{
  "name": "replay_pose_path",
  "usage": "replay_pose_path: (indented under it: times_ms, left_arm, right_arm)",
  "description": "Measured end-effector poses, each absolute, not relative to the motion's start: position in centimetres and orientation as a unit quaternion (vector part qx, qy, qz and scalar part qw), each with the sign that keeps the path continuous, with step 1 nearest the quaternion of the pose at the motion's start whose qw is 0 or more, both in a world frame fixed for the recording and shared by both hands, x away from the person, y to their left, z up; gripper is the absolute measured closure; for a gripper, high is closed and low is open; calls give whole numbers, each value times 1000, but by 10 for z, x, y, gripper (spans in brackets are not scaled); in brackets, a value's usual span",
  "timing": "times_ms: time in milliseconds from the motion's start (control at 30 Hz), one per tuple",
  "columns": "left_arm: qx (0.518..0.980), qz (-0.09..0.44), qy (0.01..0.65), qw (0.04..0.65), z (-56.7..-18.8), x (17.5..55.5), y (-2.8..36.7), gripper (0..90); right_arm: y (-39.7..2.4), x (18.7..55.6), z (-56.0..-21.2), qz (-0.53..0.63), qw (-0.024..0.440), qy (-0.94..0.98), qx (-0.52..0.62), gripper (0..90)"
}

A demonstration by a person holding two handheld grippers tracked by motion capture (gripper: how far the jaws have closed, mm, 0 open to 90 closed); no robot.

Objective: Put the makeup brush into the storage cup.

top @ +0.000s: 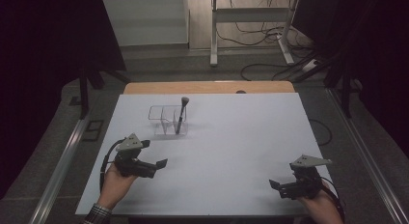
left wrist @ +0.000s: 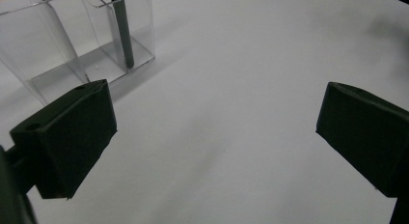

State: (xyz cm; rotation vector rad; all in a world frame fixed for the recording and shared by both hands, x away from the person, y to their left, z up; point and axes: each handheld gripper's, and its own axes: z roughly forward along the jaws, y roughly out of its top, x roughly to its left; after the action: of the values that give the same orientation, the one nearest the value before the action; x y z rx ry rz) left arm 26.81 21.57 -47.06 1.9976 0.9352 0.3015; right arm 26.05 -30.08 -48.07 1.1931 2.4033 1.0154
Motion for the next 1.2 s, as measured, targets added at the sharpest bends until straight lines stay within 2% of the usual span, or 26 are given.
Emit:
replay_pose_path:
  times_ms: [1200]
  left_arm:
    - [804,142,392,424,-479,242,238,6]
  right_arm:
    - [-301,260,-481,349,140,830,413,0]
